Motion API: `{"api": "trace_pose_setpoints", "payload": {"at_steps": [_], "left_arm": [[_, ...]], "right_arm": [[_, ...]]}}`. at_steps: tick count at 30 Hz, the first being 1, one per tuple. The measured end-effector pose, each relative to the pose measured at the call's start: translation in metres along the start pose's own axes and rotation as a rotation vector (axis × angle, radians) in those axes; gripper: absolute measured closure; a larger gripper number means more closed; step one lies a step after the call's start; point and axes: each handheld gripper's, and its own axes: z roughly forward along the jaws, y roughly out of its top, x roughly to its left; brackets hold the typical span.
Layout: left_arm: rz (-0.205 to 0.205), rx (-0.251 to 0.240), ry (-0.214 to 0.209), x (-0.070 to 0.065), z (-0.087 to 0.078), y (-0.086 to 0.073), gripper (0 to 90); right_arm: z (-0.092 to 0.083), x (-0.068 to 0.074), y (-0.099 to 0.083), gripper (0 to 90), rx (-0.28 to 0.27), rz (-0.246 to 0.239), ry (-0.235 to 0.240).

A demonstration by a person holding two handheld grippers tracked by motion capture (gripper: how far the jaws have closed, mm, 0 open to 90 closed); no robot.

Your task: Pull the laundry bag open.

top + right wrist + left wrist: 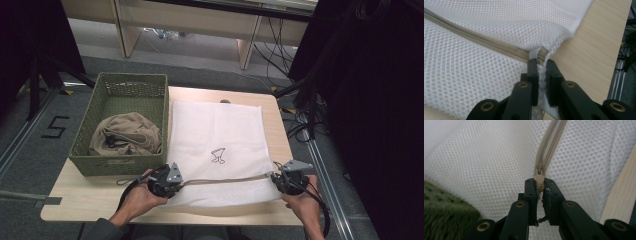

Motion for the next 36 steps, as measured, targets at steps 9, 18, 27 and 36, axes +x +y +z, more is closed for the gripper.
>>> {"api": "trace_pose_setpoints", "payload": {"at_steps": [9, 18, 27, 36], "left_arm": [[-0.021, 0.025, 0.016, 0.010, -0.011, -0.015, 81.6], [-0.015, 0.037, 0.020, 0.013, -0.014, -0.022, 81.6], [0.029, 0.053, 0.034, 0.014, -0.018, -0.019, 81.6], [-0.002, 0.055, 0.036, 0.019, -0.018, -0.027, 81.7]], "right_arm": [[0.002, 0.001, 0.000, 84.5, 0.009, -0.019, -0.008], [0.003, 0.003, 0.002, 84.5, 0.015, -0.027, 0.009], [0.005, 0.005, 0.001, 84.6, 0.034, -0.029, 0.015], [0.006, 0.007, 0.003, 84.9, 0.046, -0.044, 0.011]]}}
